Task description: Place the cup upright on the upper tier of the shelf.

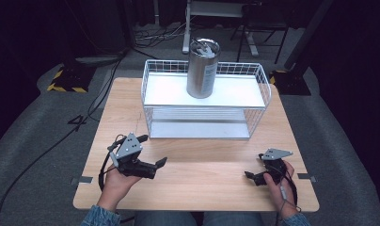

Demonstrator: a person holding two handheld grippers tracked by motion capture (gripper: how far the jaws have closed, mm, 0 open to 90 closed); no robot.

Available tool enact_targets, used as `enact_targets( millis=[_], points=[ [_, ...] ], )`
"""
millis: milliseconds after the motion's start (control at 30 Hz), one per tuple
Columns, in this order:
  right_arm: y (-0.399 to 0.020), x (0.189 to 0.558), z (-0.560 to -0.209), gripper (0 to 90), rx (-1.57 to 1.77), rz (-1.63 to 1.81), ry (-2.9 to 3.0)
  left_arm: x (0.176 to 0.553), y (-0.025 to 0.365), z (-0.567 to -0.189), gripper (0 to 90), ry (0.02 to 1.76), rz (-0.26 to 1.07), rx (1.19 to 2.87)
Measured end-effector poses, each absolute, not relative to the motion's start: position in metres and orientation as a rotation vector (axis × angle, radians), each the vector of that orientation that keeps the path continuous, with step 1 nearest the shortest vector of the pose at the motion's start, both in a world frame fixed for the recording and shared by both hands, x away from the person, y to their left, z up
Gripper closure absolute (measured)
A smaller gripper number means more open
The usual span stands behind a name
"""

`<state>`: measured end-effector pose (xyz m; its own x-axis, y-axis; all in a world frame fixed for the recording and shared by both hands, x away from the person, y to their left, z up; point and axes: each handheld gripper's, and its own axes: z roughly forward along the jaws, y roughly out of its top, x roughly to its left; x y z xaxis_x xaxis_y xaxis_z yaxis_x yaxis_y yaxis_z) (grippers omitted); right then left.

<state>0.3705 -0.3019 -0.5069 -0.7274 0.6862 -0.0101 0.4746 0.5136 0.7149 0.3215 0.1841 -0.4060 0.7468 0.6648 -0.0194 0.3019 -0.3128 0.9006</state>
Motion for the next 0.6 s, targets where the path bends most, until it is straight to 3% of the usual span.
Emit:
enact_targets(
  millis=[600],
  points=[
    [-0.302,0.370,-0.507,0.6,0.974,1.032,2.467,0.322,0.195,-0.472,0.7,0.879,0.410,1.955]
  ],
)
